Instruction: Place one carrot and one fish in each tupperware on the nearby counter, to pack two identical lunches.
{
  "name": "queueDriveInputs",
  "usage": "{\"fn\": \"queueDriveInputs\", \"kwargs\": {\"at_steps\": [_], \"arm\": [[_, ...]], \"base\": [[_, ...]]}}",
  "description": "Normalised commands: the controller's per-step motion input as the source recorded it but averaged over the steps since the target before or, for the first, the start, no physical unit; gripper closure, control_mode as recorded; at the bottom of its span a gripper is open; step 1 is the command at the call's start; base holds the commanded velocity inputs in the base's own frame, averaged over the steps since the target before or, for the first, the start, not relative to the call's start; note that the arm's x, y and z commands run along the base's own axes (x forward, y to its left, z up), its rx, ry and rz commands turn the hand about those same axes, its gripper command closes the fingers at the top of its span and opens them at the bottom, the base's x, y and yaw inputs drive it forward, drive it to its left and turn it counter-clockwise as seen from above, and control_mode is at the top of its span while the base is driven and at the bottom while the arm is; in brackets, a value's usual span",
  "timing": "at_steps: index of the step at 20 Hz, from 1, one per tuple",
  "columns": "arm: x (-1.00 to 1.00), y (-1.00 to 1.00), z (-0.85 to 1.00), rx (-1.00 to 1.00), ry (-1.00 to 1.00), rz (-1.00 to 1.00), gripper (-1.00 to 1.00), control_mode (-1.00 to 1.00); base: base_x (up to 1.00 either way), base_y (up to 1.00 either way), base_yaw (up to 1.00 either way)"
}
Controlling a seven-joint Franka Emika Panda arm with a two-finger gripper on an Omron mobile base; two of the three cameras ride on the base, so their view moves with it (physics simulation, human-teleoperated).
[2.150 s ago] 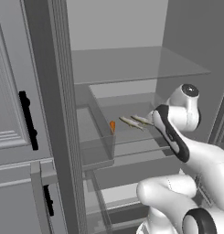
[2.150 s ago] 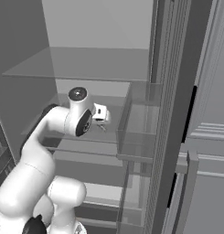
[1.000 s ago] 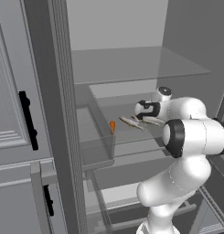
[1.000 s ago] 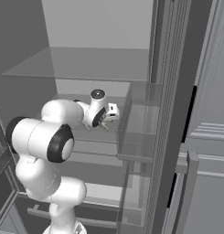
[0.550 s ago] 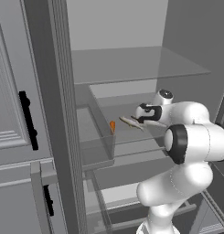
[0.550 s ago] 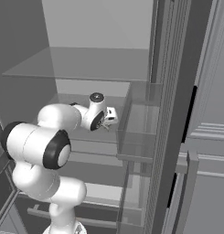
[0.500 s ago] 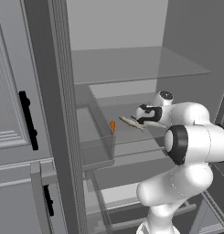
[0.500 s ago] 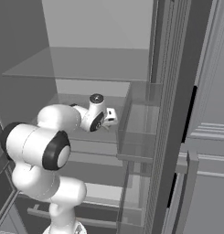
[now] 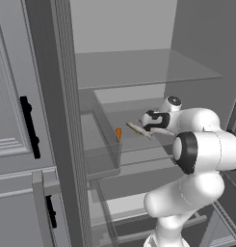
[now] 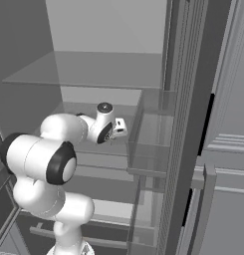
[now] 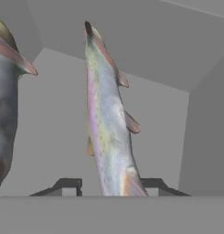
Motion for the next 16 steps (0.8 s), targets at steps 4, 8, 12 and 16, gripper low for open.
{"fn": "queueDriveInputs", "kwargs": {"at_steps": [4, 8, 12, 16], "arm": [[0.0, 0.0, 0.0, 0.0, 0.06, 0.03, 1.0, -1.0], [-0.11, -0.07, 0.15, 0.0, 0.01, -0.02, 1.0, -1.0], [-0.65, -0.1, 0.58, 0.03, 0.0, -0.07, 1.0, -1.0], [-0.95, 0.0, 0.52, 0.03, 0.0, -0.05, 1.0, -1.0]], "base": [[0.0, 0.0, 0.0], [0.0, 0.0, 0.0], [0.0, 0.0, 0.0], [0.0, 0.0, 0.0]]}}
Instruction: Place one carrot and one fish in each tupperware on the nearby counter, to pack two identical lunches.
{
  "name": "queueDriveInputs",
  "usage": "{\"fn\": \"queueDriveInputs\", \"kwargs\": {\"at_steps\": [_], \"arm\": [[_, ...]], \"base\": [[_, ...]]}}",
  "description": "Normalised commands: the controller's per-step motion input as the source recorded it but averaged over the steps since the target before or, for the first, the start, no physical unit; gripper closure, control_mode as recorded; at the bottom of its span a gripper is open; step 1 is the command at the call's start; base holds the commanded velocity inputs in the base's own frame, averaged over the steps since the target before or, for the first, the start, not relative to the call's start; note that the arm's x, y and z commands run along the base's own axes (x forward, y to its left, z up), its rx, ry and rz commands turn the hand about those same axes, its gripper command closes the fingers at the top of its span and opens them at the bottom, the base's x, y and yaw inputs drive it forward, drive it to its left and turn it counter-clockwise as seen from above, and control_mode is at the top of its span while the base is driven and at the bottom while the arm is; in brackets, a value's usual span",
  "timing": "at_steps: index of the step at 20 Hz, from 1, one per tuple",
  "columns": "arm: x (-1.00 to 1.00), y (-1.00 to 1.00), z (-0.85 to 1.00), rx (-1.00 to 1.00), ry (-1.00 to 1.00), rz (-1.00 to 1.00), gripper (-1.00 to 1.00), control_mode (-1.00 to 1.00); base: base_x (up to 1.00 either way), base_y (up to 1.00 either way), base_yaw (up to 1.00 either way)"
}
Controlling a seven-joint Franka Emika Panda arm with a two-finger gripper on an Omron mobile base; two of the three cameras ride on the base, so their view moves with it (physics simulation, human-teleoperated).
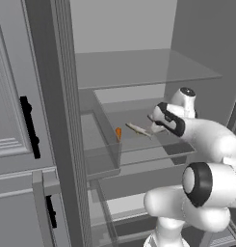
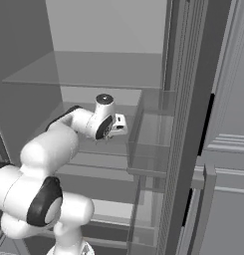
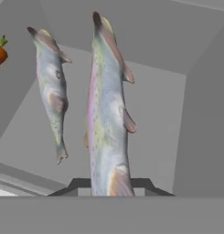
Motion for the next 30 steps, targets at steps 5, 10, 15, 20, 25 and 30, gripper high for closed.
{"fn": "queueDriveInputs", "kwargs": {"at_steps": [5, 10, 15, 20, 25, 30], "arm": [[-0.94, 0.15, 0.54, 0.0, 0.0, -0.12, 1.0, -1.0], [-1.0, 0.33, 0.53, 0.0, -0.05, -0.24, 1.0, -1.0], [-0.81, 0.82, 0.48, 0.0, -0.02, -0.18, 1.0, -1.0], [-0.74, 0.13, 0.07, 0.02, -0.01, -0.01, 1.0, -1.0], [-0.78, -0.11, 0.0, 0.04, -0.06, 0.02, 1.0, -1.0], [-0.51, 0.0, 0.0, 0.0, -0.01, 0.04, 1.0, -1.0]], "base": [[0.0, 0.0, 0.0], [0.0, 0.0, 0.0], [0.0, 0.0, 0.0], [0.0, 0.0, 0.0], [0.0, 0.0, 0.0], [0.0, 0.0, 0.0]]}}
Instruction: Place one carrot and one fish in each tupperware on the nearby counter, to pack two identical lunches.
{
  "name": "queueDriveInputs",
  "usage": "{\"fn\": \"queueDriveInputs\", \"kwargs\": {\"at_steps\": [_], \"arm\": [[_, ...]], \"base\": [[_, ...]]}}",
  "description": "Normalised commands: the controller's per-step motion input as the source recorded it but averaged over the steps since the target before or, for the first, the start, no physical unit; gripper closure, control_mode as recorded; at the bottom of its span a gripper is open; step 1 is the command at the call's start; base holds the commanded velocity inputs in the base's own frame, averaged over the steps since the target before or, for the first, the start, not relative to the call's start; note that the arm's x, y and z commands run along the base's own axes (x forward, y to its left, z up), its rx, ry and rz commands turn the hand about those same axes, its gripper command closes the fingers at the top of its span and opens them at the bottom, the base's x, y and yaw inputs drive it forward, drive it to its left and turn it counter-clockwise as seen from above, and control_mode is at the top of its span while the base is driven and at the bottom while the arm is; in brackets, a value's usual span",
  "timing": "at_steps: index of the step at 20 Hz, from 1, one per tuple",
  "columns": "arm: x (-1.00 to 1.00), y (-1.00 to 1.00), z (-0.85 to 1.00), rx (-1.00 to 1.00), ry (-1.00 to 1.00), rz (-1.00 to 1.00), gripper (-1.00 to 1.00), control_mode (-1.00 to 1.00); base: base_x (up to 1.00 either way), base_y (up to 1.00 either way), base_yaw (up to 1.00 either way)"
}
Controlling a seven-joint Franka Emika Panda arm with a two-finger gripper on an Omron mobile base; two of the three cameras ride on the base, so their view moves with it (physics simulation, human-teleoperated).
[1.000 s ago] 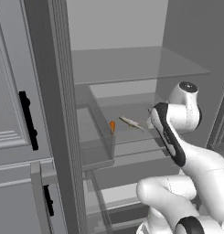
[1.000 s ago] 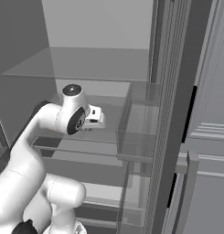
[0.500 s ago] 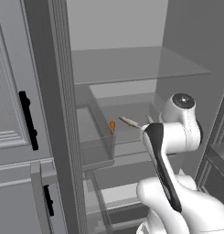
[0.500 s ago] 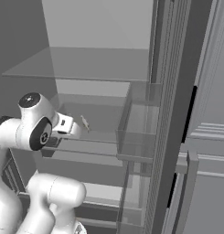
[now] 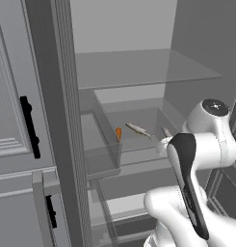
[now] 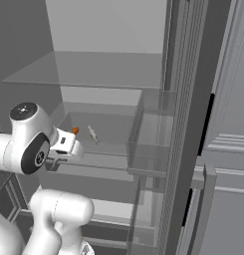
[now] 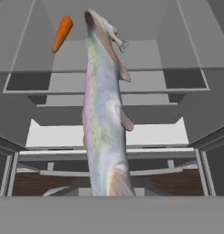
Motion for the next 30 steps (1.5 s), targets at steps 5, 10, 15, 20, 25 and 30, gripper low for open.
{"fn": "queueDriveInputs", "kwargs": {"at_steps": [5, 10, 15, 20, 25, 30], "arm": [[-0.24, 0.0, 0.0, 0.0, 0.0, 0.0, 1.0, -1.0], [0.0, 0.0, 0.0, 0.0, 0.0, 0.0, 1.0, -1.0], [-0.07, 0.0, 0.0, 0.0, -0.02, 0.0, 1.0, 1.0], [0.0, 0.0, 0.0, 0.0, 0.0, 0.0, 1.0, 1.0], [0.0, 0.0, 0.0, 0.0, 0.0, 0.0, 1.0, 1.0], [0.0, 0.0, 0.0, 0.0, 0.0, 0.0, 1.0, 1.0]], "base": [[0.0, 0.0, 0.0], [0.0, 0.0, 0.0], [-0.28, 0.0, 0.0], [-0.95, 0.0, 0.0], [-1.0, -0.02, -0.01], [-1.0, -0.07, -0.08]]}}
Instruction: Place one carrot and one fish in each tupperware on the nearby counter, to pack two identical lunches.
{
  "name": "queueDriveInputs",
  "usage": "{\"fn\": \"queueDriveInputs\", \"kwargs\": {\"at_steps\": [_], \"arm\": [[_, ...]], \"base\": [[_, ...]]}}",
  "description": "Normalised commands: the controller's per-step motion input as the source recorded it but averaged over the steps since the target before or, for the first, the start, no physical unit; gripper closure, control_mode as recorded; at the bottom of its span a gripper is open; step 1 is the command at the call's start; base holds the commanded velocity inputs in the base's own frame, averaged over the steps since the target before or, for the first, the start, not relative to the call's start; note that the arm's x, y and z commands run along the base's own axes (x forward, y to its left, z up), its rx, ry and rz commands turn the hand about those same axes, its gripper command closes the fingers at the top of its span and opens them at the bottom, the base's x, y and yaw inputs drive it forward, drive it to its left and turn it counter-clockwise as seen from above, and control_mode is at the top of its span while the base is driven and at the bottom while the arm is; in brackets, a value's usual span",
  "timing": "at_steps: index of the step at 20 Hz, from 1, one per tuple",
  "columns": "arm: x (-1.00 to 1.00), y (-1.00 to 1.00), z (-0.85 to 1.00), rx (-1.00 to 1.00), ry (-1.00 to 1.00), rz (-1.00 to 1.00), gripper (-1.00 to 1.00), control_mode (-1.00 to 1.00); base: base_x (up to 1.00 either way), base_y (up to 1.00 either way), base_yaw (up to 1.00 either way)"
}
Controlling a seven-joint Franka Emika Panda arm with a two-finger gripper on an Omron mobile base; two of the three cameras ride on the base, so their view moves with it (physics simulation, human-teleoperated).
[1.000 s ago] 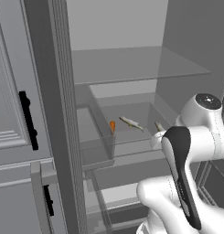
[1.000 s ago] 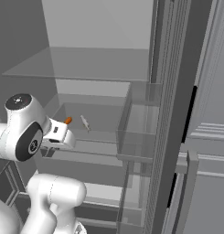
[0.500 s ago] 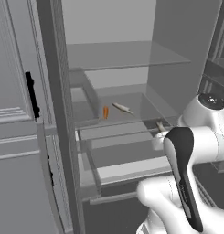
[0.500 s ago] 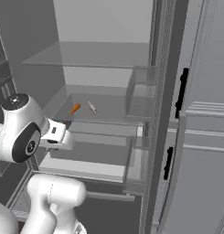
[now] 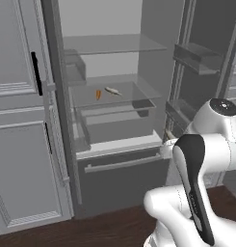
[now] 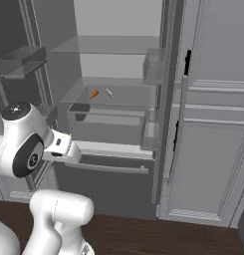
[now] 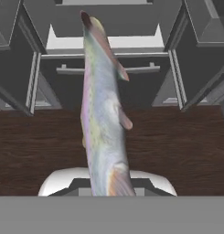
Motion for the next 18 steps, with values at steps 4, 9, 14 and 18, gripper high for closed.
{"fn": "queueDriveInputs", "kwargs": {"at_steps": [4, 9, 14, 18], "arm": [[0.0, 0.0, 0.0, 0.0, 0.0, 0.0, 1.0, 1.0], [0.0, 0.0, 0.0, 0.0, 0.0, 0.0, 1.0, 1.0], [0.0, 0.0, 0.0, 0.0, 0.0, 0.0, 1.0, 1.0], [0.0, 0.0, 0.0, 0.0, 0.0, 0.0, 1.0, 1.0]], "base": [[-0.99, 0.0, -0.12], [-0.71, -0.04, -0.47], [-0.07, -0.31, -0.85], [0.33, -0.52, -0.74]]}}
